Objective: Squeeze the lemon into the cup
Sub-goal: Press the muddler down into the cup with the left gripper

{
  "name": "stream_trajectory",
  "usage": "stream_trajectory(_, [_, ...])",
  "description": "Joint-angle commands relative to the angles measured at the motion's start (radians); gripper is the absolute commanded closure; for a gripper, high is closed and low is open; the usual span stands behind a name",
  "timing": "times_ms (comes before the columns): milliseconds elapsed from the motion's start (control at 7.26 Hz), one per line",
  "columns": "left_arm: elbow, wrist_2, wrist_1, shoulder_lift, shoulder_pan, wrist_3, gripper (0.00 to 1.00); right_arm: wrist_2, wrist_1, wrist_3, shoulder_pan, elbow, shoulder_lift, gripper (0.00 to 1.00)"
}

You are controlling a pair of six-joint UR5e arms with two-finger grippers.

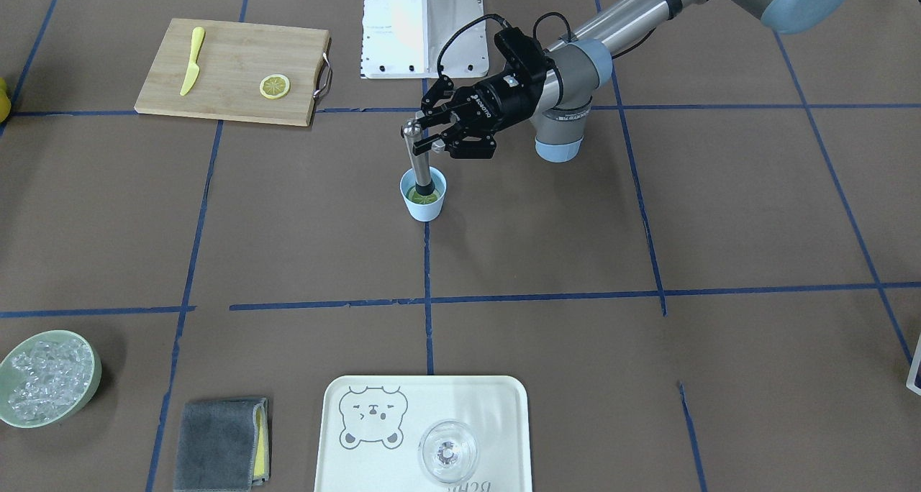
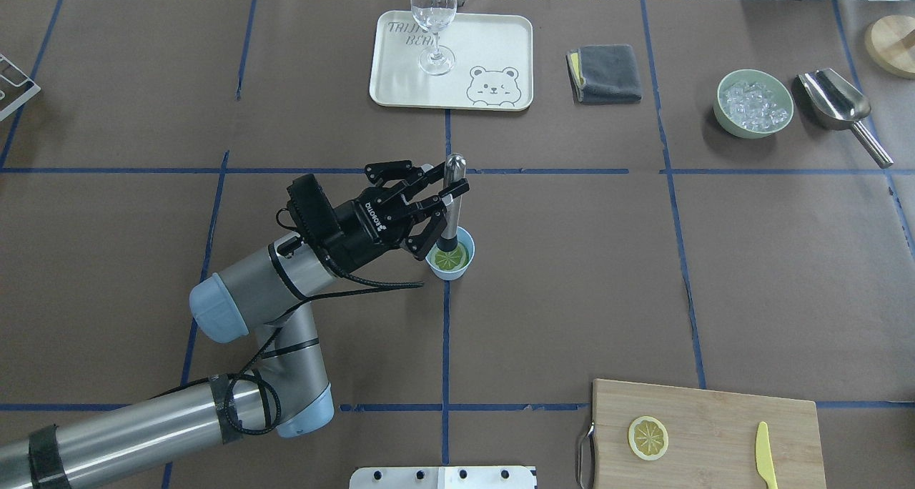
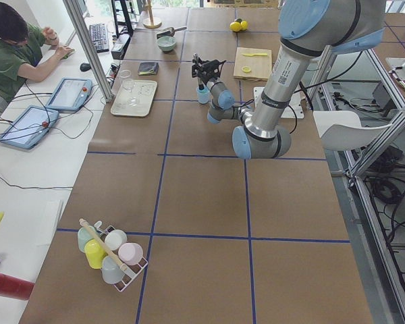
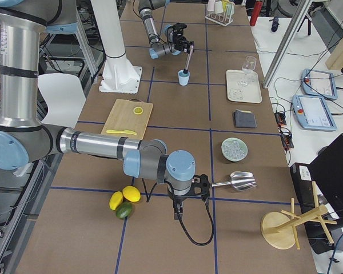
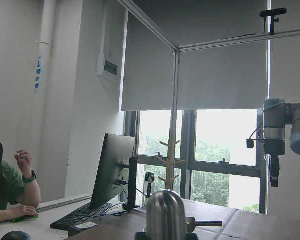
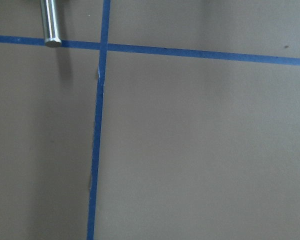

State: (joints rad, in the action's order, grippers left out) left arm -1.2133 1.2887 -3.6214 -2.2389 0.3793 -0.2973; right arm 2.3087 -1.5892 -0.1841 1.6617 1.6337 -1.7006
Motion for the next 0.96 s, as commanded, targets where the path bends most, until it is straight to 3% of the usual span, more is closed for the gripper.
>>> stream_trajectory(0, [0.034, -0.023, 0.004, 0.004, -0.02, 0.001, 1.0, 0.0, 0.0, 0.0, 0.0, 0.0, -0.001, 0.0])
stream_trajectory(551, [0.058, -0.052, 0.015, 0.004, -0.048, 0.059, 1.0, 0.0, 0.003, -0.002, 0.001, 0.0, -0.002, 0.0])
stream_trajectory(827, [0.022, -0.049, 0.03, -0.002, -0.042, 0.058, 1.0, 0.0, 0.003, 0.0, 0.0, 0.0, -0.001, 0.0])
